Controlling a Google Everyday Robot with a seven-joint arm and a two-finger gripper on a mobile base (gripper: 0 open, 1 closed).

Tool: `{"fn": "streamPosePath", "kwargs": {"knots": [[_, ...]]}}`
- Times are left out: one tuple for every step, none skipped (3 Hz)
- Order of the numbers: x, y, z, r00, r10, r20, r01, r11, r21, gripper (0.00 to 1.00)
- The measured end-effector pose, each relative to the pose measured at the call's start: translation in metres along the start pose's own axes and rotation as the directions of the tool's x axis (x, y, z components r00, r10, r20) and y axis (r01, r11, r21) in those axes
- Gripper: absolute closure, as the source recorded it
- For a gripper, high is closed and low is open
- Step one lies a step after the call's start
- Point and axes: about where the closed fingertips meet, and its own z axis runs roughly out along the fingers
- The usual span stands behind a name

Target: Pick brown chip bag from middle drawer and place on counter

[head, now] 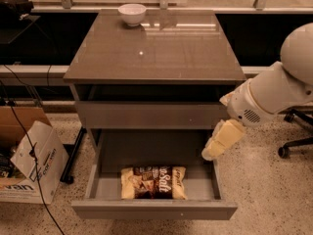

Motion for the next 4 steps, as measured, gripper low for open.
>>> {"fn": "streamPosePath", "kwargs": {"knots": [[0.008, 0.002, 0.043, 0.996, 0.076, 0.051, -0.073, 0.9954, -0.063, 0.00], [0.015, 0.002, 0.089, 0.982, 0.153, 0.114, -0.139, 0.9826, -0.123, 0.00], [0.022, 0.002, 0.133, 0.962, 0.215, 0.165, -0.185, 0.9660, -0.181, 0.00], [0.024, 0.001, 0.143, 0.958, 0.229, 0.171, -0.195, 0.9613, -0.194, 0.00]]}}
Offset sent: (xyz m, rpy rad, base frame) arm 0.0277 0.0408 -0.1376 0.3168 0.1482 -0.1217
